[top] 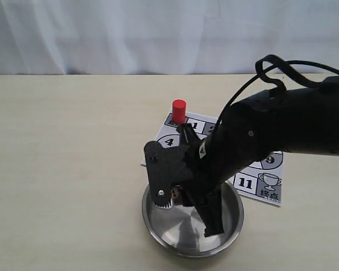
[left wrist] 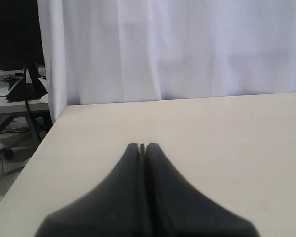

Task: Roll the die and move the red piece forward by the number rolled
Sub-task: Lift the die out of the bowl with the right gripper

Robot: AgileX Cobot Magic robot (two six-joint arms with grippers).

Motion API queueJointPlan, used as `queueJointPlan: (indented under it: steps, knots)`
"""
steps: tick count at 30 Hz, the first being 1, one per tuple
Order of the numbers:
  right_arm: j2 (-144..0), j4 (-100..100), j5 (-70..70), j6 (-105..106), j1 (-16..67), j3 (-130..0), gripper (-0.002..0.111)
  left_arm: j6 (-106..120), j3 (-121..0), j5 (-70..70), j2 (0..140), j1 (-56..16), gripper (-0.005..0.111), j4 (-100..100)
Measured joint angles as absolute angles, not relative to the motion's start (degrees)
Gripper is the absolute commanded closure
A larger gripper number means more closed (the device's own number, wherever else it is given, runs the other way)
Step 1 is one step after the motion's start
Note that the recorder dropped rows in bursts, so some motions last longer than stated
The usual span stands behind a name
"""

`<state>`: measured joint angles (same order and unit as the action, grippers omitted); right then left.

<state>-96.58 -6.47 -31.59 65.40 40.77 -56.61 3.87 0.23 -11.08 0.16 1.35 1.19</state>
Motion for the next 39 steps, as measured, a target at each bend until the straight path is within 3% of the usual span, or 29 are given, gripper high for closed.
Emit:
queueJointPlan:
  steps: [9, 17, 30, 39]
  knots:
    - [-95.1, 18.3, -29.1, 27.2, 36.9, -57.3, 0.104, 3.9, 0.2, -11.1, 0.2, 1.3, 0.107, 1.2]
    - [-95.1, 24.9, -29.0, -11.3, 21.6, -60.2, 0.104, 3.9, 0.2, -11.1, 0.2, 1.3, 0.107, 1.2]
    - [-95.1, 24.9, -31.0, -22.8, -2.6, -60.2, 0.104, 3.9, 0.2, -11.1, 0.2, 1.3, 0.107, 1.2]
    - [-95.1, 30.9, -31.7, -23.3, -11.4, -60.2, 0.104, 3.9, 0.2, -11.1, 0.2, 1.3, 0.107, 1.2]
